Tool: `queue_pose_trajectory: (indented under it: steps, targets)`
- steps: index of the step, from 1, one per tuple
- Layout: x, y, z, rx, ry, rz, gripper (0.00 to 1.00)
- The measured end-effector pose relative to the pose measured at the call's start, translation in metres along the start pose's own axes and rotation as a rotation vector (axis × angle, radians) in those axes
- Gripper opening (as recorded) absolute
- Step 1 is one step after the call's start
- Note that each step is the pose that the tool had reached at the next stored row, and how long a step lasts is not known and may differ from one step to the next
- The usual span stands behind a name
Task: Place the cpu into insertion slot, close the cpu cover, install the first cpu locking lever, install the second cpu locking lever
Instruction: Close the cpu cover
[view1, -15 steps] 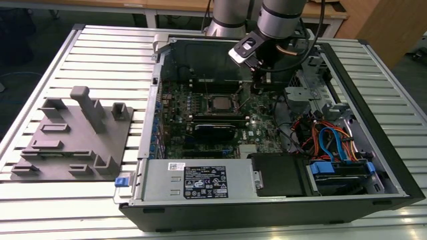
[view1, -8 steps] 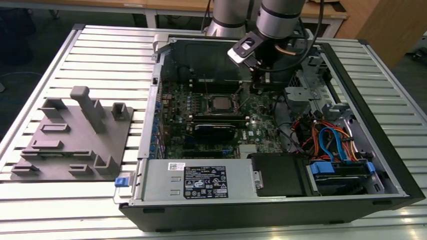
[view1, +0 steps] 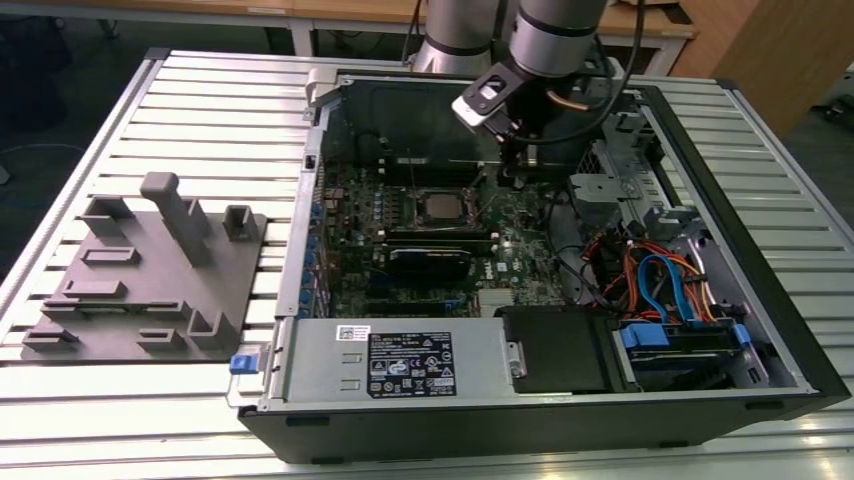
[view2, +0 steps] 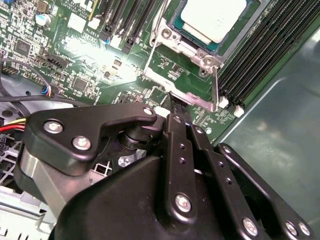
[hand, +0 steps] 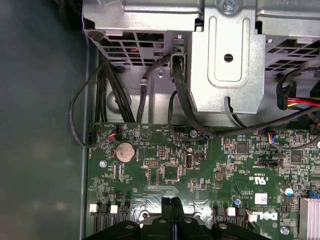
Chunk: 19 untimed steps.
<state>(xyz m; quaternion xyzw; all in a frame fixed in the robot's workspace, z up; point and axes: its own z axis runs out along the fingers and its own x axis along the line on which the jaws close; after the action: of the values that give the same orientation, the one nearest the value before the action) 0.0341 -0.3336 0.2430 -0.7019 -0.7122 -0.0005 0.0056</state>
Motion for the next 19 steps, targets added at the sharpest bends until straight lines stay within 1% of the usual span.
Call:
queue_pose_trajectory:
  steps: [7,19]
  targets:
    - [0.0,-0.003,0.0,0.0,0.0,0.0,0.1]
    - [0.0001,-0.0099,0.0001,-0.0001,0.0003,0.0,0.1]
